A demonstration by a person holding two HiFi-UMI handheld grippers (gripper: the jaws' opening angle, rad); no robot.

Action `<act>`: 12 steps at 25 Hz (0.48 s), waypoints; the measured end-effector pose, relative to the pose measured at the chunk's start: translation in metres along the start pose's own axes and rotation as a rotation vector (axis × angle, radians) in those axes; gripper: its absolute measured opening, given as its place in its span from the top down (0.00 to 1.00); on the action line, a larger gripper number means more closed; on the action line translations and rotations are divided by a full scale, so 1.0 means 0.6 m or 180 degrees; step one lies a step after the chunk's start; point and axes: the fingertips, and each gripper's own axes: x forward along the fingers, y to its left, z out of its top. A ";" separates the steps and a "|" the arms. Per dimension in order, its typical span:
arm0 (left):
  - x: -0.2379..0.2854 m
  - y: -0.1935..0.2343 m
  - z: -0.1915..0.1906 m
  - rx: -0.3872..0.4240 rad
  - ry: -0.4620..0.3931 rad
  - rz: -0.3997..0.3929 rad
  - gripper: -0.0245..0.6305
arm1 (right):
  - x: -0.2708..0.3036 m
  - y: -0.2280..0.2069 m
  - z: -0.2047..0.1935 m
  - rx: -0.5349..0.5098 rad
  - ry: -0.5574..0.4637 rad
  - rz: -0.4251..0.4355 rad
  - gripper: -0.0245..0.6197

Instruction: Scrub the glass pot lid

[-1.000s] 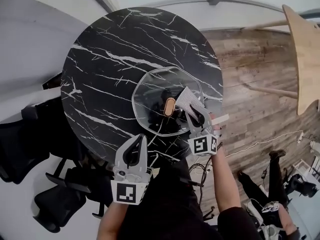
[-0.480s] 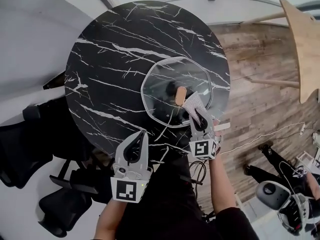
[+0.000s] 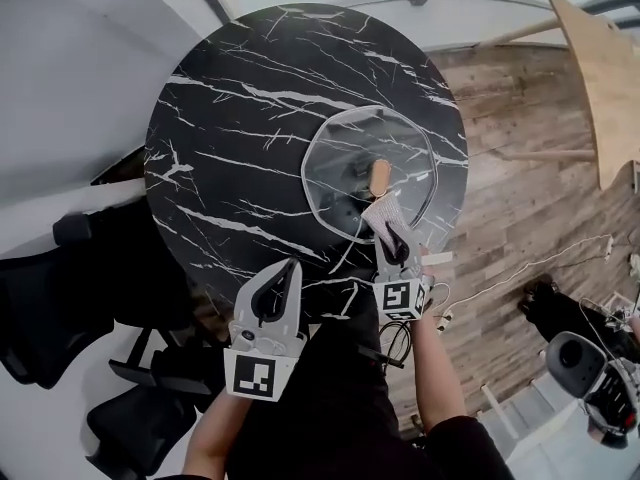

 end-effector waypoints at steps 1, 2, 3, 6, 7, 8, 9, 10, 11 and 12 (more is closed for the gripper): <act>-0.005 0.002 0.000 0.0005 0.0000 -0.0018 0.96 | 0.000 0.008 0.002 0.0016 0.0009 0.0001 0.85; -0.009 0.004 0.000 0.0017 -0.0004 -0.0042 0.96 | 0.002 0.014 0.005 0.0031 0.0015 0.0001 0.85; -0.012 0.005 0.001 0.0036 -0.0011 -0.0070 0.96 | 0.003 0.020 0.007 0.0046 0.0018 0.0000 0.85; -0.023 0.008 -0.003 0.0066 0.0003 -0.0153 0.96 | 0.010 0.035 0.017 0.0118 0.0029 0.0011 0.85; -0.027 0.010 -0.005 0.0053 0.0017 -0.0167 0.96 | 0.012 0.039 0.021 0.0152 0.0028 0.0015 0.85; -0.032 0.011 -0.008 0.0033 0.0032 -0.0176 0.96 | 0.014 0.042 0.024 0.0187 0.0030 0.0015 0.85; -0.036 0.014 -0.009 0.0009 0.0042 -0.0179 0.96 | 0.015 0.044 0.026 0.0221 0.0042 0.0007 0.85; -0.041 0.017 -0.010 -0.0012 0.0044 -0.0179 0.96 | 0.016 0.046 0.027 0.0252 0.0056 -0.0001 0.85; -0.045 0.020 -0.010 -0.0027 0.0035 -0.0175 0.96 | 0.018 0.048 0.028 0.0275 0.0063 -0.0006 0.85; -0.048 0.024 -0.008 -0.0031 0.0015 -0.0171 0.96 | 0.020 0.050 0.031 0.0290 0.0067 -0.0006 0.85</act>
